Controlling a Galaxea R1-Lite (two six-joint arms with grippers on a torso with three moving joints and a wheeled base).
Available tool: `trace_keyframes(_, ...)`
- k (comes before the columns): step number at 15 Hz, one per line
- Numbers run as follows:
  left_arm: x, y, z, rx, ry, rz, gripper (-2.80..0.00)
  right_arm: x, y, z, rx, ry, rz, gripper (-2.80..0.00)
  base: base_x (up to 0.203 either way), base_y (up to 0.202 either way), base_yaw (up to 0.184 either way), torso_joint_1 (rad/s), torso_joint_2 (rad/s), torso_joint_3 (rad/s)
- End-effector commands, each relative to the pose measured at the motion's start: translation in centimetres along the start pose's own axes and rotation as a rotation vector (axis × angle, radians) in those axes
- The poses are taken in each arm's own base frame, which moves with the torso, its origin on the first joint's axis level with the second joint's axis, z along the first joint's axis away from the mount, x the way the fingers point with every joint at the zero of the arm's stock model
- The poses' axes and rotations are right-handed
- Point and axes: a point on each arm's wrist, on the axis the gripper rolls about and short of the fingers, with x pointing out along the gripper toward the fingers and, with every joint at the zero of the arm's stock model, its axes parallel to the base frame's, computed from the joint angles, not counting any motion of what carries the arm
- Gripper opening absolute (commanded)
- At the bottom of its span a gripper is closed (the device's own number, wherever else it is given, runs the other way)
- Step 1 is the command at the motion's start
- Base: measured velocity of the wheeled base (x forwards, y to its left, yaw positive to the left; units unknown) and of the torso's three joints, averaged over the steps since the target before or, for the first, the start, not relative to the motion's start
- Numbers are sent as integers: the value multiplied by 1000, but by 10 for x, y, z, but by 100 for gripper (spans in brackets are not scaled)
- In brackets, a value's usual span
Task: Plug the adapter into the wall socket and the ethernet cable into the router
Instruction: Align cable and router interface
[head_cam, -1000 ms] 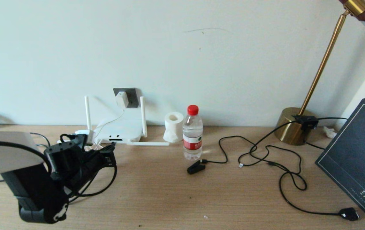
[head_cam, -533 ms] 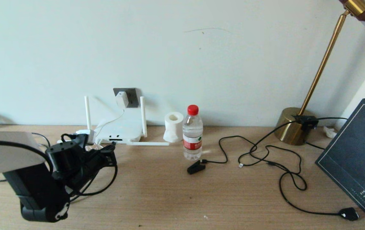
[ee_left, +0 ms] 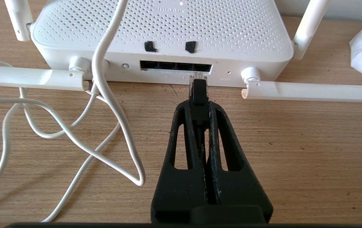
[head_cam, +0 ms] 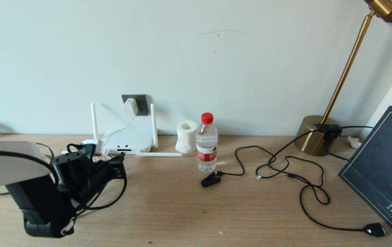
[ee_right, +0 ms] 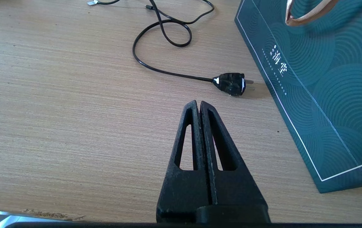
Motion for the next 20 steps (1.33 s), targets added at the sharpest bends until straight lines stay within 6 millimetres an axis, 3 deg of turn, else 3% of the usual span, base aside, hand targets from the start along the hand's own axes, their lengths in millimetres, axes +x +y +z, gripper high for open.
trace_keyframes(1, 1, 0, -2, -1, -3, 0, -280, 0, 0, 0, -1, 3, 0, -280, 0, 0, 0, 0, 0, 0)
trace_keyframes(20, 7, -2, -1, 2, -15, -5, -280, 0, 0, 0, -1, 3, 1, -280, 0, 0, 0, 0, 0, 0)
